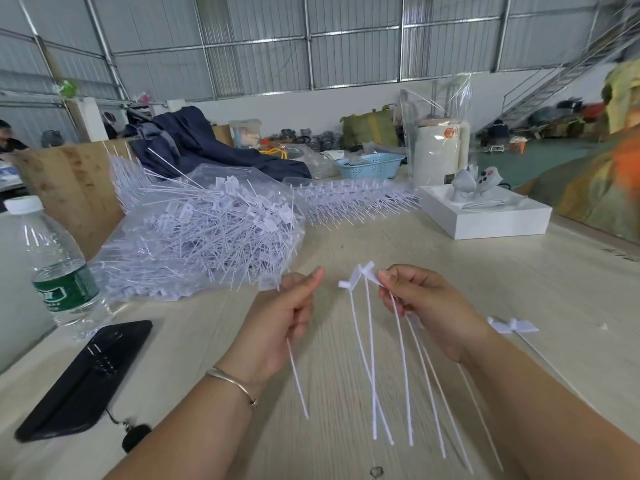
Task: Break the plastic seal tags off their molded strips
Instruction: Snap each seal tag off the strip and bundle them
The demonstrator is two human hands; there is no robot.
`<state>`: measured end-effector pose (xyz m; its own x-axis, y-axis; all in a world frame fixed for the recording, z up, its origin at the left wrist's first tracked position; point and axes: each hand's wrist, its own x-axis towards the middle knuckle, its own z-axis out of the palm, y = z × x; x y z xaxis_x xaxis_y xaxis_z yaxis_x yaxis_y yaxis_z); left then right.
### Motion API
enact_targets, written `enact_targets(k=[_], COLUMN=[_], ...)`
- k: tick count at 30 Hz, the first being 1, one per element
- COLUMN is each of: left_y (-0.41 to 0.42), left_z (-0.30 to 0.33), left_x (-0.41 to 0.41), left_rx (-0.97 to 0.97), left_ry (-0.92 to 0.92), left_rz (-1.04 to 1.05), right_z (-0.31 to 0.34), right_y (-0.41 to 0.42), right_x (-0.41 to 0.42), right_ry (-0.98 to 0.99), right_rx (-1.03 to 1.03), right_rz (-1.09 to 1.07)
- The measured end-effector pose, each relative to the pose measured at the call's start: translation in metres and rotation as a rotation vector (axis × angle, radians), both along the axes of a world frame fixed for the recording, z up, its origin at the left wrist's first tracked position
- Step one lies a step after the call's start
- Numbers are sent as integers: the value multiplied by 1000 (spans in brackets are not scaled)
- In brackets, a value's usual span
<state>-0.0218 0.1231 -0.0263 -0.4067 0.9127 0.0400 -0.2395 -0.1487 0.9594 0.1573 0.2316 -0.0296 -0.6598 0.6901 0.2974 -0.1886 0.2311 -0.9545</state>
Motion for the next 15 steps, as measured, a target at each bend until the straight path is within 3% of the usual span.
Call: enact_targets(k=[3, 6, 10, 13, 15], left_y=[-3, 2, 1, -1, 0], left_z=[5, -2, -1, 4, 1], left_x=[4, 25, 28, 9, 11], left_rx=[42, -37, -2, 12, 18], left_ry=[119, 204, 129, 44, 68], left_rz=[10, -10, -87, 62, 82], right_z=[-4, -13, -6, 2, 0], right_y=[1, -11, -11, 2, 2], right_x=[-1, -13, -9, 4, 0], right_ry=[11, -89, -103, 105, 102], right_rx=[37, 128, 135, -72, -55], right_rz=[-10, 80, 53, 20, 48])
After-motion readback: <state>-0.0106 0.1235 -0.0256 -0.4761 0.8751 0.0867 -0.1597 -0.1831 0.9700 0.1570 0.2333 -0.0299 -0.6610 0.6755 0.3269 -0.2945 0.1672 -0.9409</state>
